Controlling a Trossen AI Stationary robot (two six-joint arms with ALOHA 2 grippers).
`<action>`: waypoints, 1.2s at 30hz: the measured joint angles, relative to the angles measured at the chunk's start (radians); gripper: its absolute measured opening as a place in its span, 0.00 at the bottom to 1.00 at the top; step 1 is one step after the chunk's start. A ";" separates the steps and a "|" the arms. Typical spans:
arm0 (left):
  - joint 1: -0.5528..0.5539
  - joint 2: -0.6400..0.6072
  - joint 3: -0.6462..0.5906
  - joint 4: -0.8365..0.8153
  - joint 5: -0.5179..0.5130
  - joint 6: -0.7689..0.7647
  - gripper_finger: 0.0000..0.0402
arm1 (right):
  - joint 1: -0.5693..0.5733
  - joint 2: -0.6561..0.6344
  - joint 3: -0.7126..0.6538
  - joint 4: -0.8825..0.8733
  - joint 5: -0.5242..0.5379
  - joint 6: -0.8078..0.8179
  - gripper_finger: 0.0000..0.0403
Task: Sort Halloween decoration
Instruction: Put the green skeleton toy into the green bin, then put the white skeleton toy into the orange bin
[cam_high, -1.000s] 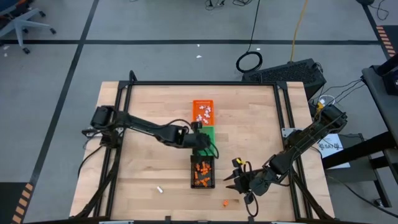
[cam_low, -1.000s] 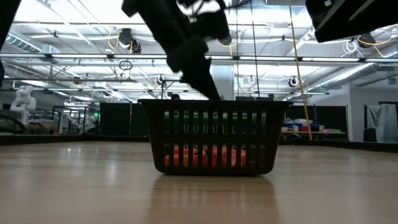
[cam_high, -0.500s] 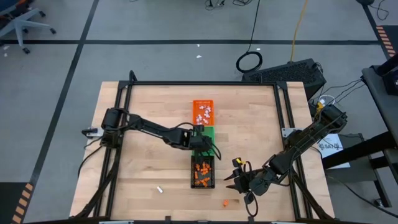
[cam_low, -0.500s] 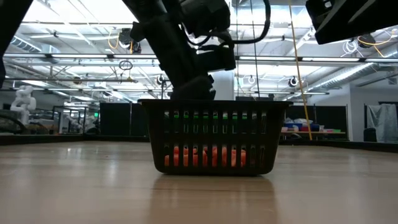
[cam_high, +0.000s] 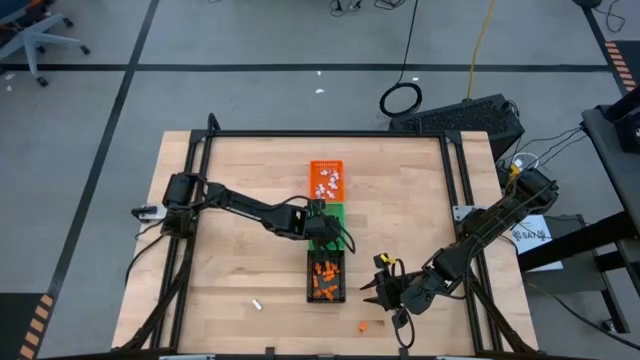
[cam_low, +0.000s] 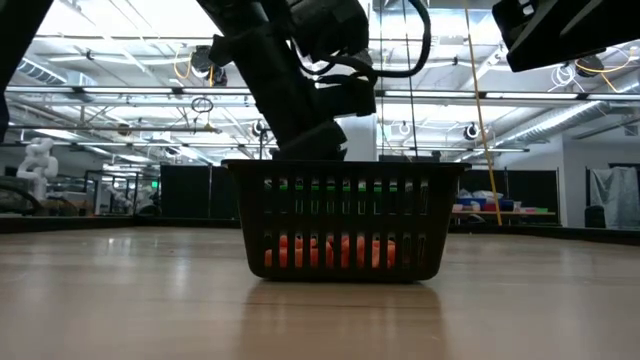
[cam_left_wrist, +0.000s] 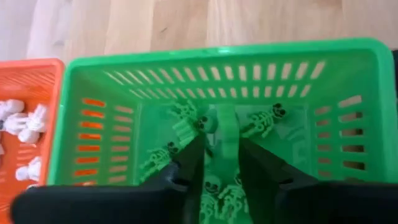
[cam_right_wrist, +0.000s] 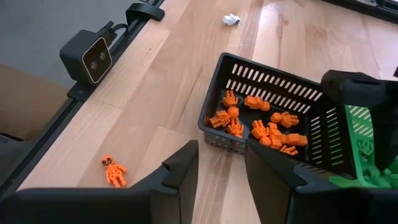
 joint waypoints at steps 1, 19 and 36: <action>0.001 0.000 0.000 0.001 -0.003 -0.006 0.25 | 0.000 0.000 0.000 0.000 0.000 0.002 0.29; -0.274 -0.276 0.062 -0.299 -0.024 -0.277 0.37 | 0.002 0.000 0.000 -0.004 -0.001 0.006 0.29; -0.664 -0.282 -0.002 -0.474 0.024 -0.415 0.37 | 0.019 0.000 -0.045 0.064 -0.006 -0.017 0.29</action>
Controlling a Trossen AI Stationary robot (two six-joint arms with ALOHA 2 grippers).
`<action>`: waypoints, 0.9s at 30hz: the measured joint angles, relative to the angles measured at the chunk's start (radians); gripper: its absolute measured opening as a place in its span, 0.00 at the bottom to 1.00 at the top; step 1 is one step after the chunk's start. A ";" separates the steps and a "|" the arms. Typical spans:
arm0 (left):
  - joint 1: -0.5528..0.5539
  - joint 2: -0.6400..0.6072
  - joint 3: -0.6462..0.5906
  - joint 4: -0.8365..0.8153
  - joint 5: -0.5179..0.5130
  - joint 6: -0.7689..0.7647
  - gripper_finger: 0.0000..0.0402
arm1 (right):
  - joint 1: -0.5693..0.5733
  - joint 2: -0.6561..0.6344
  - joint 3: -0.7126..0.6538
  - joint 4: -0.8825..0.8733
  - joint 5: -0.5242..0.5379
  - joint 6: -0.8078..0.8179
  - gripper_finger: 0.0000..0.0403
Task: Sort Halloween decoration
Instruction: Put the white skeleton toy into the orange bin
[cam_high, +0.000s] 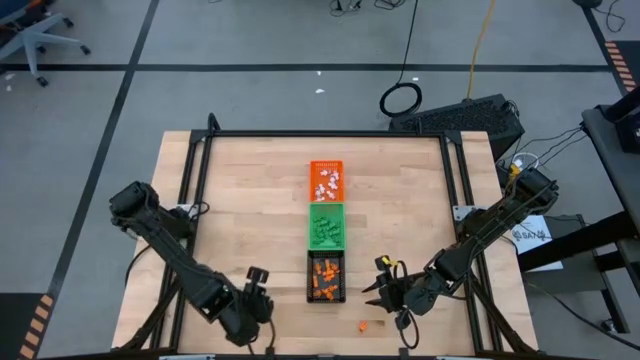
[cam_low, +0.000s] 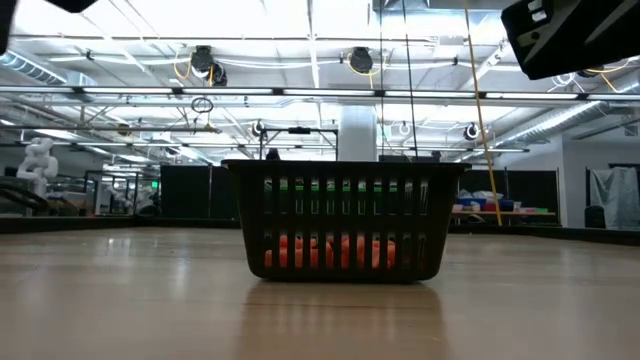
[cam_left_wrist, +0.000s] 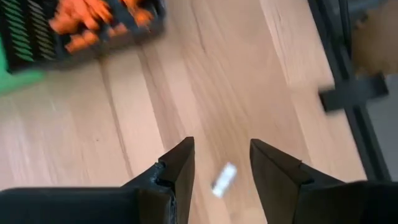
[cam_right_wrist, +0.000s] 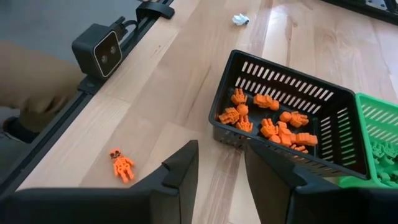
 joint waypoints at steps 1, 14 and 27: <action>-0.010 0.000 -0.004 -0.009 0.006 0.001 0.37 | 0.000 0.000 0.000 0.000 -0.001 0.000 0.29; -0.037 0.000 -0.190 0.095 0.060 0.015 0.37 | 0.000 0.000 0.000 0.009 -0.003 0.001 0.29; -0.013 0.072 -0.275 0.204 0.133 0.114 0.37 | 0.000 0.000 0.000 0.012 -0.030 0.037 0.29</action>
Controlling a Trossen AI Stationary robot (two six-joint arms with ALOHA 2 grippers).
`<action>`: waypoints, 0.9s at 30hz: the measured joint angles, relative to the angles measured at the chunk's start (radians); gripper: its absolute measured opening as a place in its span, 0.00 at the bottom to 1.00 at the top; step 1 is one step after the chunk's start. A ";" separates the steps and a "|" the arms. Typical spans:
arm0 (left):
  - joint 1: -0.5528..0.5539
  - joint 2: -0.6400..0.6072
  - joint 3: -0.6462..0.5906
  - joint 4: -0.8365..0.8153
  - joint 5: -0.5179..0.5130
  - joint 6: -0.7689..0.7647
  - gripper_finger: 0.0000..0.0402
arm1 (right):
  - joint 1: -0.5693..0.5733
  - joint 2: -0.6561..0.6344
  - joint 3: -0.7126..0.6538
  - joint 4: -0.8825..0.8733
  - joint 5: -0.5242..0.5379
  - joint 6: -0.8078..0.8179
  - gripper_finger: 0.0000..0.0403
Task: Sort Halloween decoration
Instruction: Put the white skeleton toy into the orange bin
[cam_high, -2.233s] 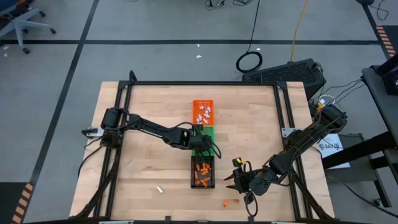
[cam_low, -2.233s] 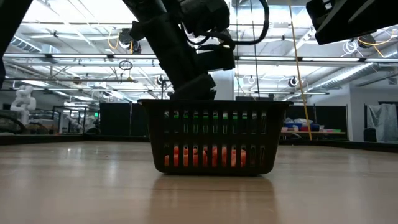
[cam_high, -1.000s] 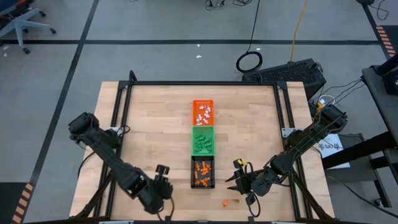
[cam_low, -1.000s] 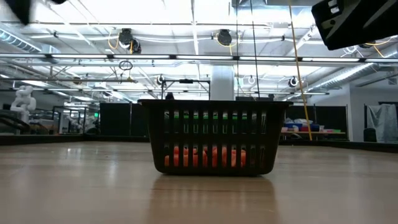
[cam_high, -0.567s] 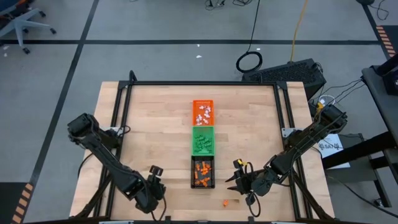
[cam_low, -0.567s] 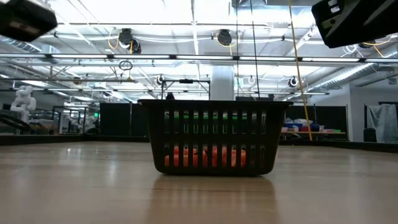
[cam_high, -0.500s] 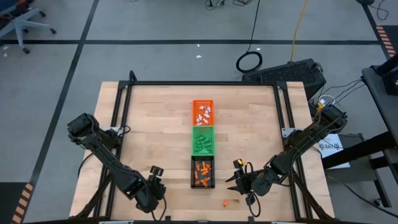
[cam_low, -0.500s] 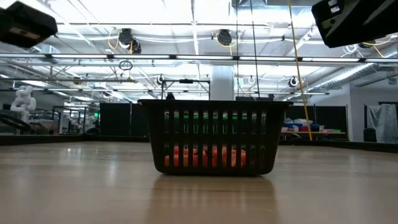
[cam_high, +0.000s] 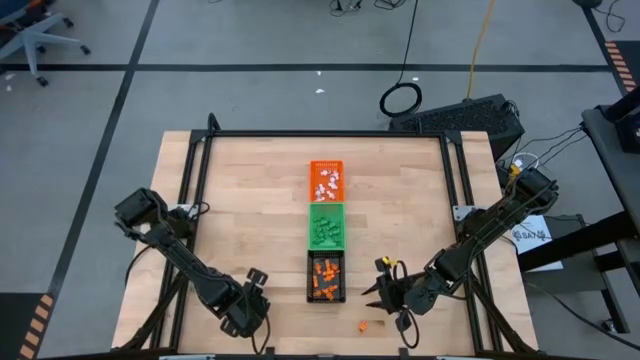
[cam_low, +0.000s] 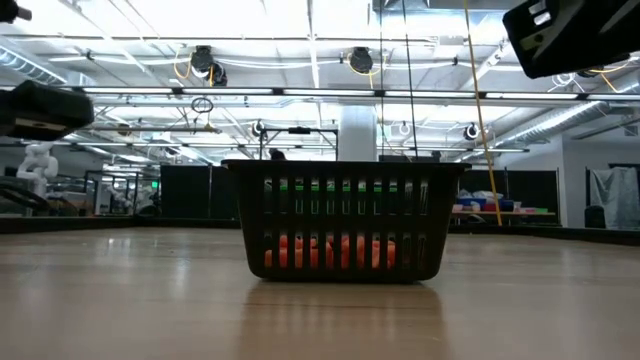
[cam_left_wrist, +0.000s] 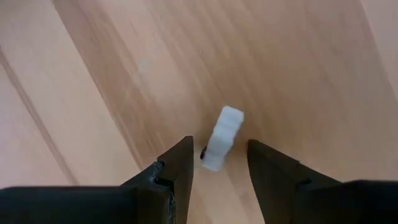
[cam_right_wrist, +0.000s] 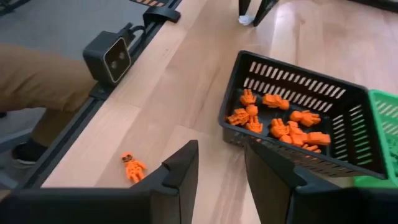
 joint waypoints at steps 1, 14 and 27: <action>0.000 0.006 0.000 0.003 0.001 0.007 0.37 | 0.002 0.000 0.000 0.000 -0.004 0.004 0.29; -0.001 0.032 0.003 0.039 0.008 0.047 0.03 | 0.073 0.000 0.000 0.000 -0.027 0.025 0.29; -0.001 0.031 0.028 0.014 -0.007 0.041 0.03 | 0.092 0.000 0.000 0.000 -0.024 0.035 0.29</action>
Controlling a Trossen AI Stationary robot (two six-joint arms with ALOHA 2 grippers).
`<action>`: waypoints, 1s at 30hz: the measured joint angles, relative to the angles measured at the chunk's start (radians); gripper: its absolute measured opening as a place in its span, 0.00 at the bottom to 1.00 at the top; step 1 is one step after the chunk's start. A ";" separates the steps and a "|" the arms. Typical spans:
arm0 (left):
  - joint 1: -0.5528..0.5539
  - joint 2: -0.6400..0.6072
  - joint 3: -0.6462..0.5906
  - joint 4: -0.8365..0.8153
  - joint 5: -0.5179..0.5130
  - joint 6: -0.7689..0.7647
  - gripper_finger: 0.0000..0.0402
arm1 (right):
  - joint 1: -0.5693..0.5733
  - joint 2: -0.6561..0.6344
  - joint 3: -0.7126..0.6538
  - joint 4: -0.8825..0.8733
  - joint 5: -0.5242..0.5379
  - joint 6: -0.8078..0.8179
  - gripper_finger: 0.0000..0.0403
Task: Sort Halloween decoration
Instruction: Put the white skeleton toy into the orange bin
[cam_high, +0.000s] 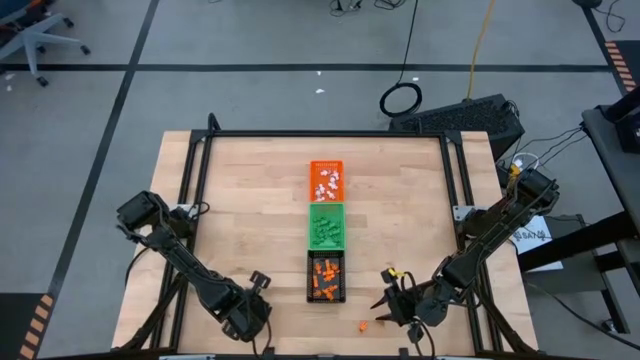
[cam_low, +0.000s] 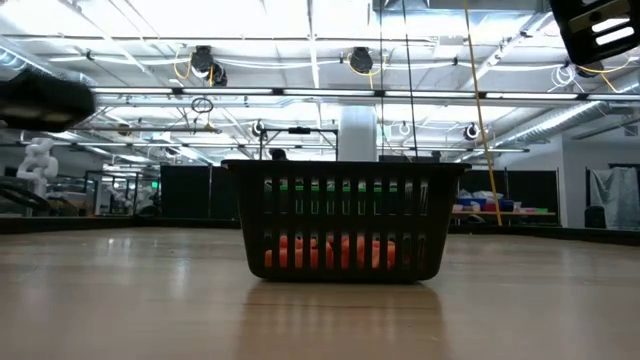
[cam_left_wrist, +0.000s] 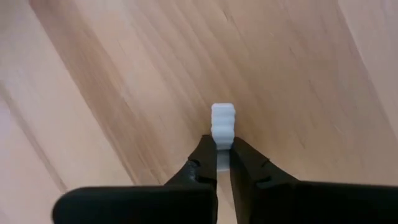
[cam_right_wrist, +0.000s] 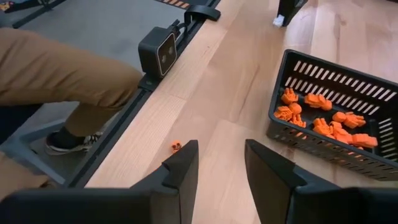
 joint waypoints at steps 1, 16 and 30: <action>0.000 -0.001 0.006 0.005 -0.020 0.000 0.03 | 0.000 0.000 0.000 0.000 0.004 -0.001 0.29; 0.008 -0.017 0.165 -0.014 -0.254 0.085 0.03 | 0.000 0.000 0.000 0.000 0.056 -0.029 0.29; 0.026 -0.020 0.429 -0.017 -0.286 0.206 0.03 | 0.000 0.000 0.000 0.004 0.052 -0.030 0.29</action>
